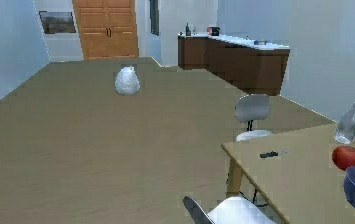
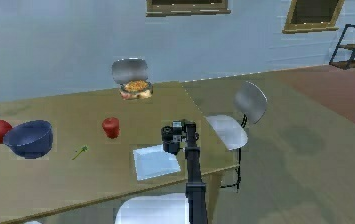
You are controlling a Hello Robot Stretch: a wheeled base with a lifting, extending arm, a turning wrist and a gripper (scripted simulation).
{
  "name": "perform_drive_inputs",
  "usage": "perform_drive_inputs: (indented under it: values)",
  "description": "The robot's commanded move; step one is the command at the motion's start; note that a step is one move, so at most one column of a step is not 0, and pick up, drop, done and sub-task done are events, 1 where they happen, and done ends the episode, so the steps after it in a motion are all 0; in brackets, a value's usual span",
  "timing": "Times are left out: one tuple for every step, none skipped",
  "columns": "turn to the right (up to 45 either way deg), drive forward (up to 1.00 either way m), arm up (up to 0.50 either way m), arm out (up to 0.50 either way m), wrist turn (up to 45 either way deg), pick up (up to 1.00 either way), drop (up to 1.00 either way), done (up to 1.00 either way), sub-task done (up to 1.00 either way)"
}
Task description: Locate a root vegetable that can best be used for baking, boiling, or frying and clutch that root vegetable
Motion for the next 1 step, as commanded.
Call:
perform_drive_inputs:
  values:
    - [0.0, 0.00, 0.00, 0.00, 0.0, 1.00, 0.00, 0.00, 0.00]
